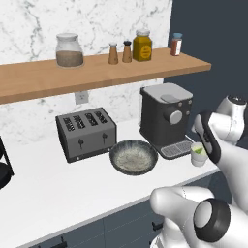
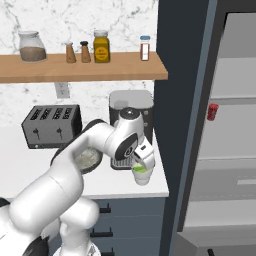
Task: Grab a lemon wedge from the fridge and one ice cube from the ice bowl, and put them in the glass of lemonade.
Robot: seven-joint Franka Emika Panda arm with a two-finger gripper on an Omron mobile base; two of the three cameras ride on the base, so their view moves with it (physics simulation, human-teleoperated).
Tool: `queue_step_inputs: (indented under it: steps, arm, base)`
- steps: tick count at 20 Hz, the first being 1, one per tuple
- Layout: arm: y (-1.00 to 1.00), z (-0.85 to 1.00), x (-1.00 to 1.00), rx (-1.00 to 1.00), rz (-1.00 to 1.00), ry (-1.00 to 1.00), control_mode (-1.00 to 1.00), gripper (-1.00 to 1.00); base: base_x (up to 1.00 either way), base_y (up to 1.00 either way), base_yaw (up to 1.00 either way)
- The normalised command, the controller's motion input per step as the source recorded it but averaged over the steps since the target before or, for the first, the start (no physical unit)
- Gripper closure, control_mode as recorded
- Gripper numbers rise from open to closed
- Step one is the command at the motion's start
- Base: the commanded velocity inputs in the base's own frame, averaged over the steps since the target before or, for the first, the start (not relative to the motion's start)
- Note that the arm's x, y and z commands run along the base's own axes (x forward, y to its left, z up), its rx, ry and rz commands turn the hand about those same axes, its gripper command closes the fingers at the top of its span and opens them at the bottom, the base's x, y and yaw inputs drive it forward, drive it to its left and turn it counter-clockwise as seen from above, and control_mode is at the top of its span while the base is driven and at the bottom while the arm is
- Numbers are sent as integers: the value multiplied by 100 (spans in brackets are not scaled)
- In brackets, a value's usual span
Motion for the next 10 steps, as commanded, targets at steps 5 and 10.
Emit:
queue_step_inputs:
  steps: [5,10]
  arm:
    - [0,0,35,0,0,0,-100,100]
    - [-6,0,12,0,0,1,-100,100]
  base:
    - [0,0,0]
    - [0,0,0]
